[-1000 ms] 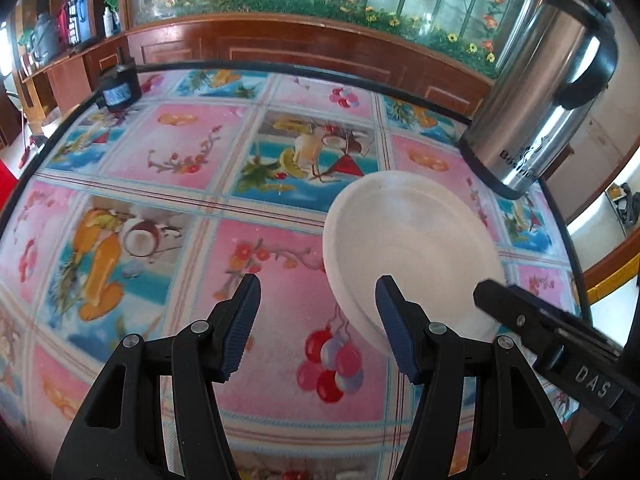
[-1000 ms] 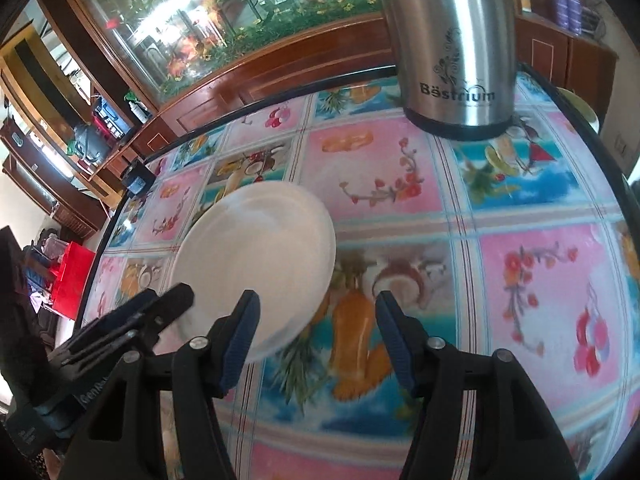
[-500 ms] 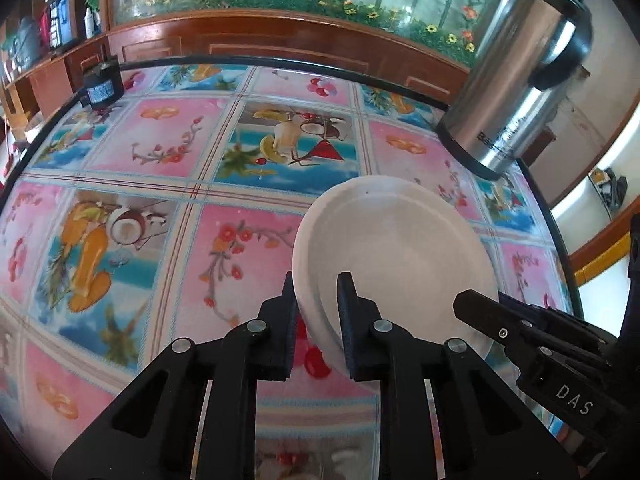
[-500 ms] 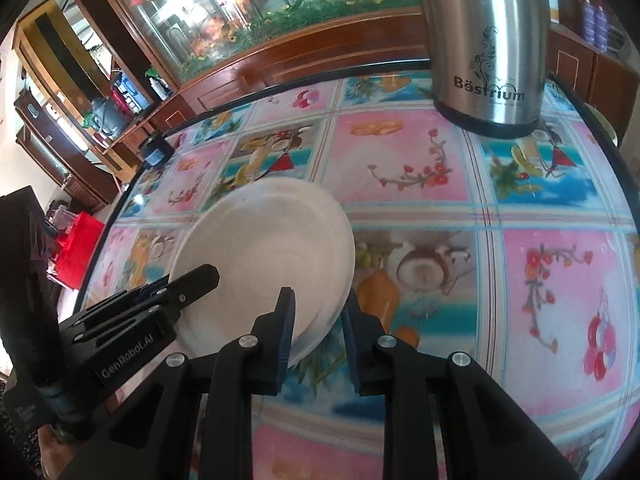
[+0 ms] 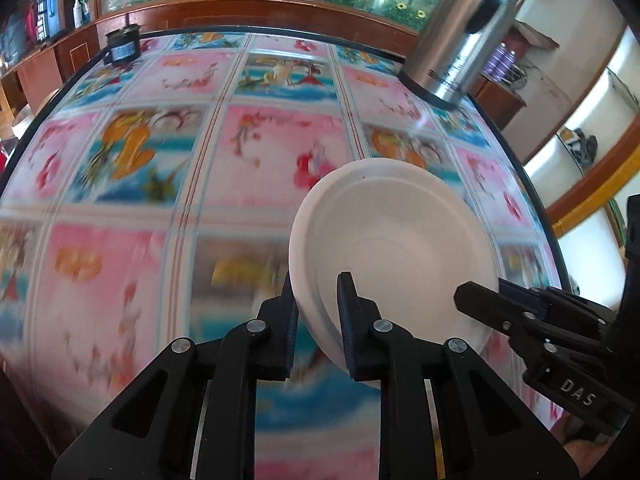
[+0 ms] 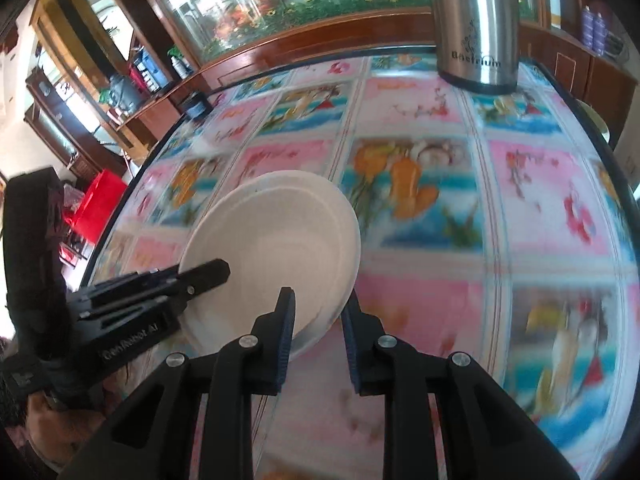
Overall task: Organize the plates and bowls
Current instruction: 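Carry the white plate over the green basin stack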
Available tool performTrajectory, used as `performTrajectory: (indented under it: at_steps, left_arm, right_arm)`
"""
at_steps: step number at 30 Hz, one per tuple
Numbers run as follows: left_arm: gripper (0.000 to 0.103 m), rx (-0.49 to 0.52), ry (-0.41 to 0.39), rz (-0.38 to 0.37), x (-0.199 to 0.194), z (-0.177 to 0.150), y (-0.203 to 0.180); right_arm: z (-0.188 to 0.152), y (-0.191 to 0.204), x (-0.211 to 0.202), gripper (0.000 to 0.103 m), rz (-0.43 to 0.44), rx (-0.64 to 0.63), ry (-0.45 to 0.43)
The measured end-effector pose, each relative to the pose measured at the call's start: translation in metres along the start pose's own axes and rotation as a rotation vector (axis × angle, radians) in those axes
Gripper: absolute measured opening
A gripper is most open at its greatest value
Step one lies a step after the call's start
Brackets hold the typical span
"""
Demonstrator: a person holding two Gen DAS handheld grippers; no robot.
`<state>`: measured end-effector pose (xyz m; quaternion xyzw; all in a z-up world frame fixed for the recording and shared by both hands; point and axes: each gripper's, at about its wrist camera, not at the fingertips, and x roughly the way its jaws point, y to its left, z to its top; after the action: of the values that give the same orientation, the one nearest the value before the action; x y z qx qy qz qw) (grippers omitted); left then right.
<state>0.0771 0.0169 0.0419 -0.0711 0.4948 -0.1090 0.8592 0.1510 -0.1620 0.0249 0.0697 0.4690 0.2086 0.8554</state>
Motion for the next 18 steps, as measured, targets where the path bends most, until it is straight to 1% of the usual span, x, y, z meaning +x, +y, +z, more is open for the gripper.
performTrajectory:
  at_steps: [4, 9, 14, 18]
  left_arm:
    - [0.018, 0.037, -0.011, 0.009, -0.024, -0.035, 0.000]
    - [0.018, 0.040, -0.024, 0.012, -0.047, -0.072, 0.008]
    - [0.018, 0.048, -0.038, 0.019, -0.064, -0.093, 0.011]
    - [0.018, 0.058, -0.066, 0.028, -0.079, -0.100, 0.013]
  right_arm:
    - [-0.032, 0.014, -0.014, 0.023, 0.015, 0.003, -0.013]
    - [-0.067, 0.033, -0.024, 0.023, 0.021, -0.007, -0.014]
    - [-0.088, 0.049, -0.030, 0.025, 0.024, -0.009, -0.012]
    - [-0.094, 0.060, -0.035, 0.026, 0.016, -0.021, -0.017]
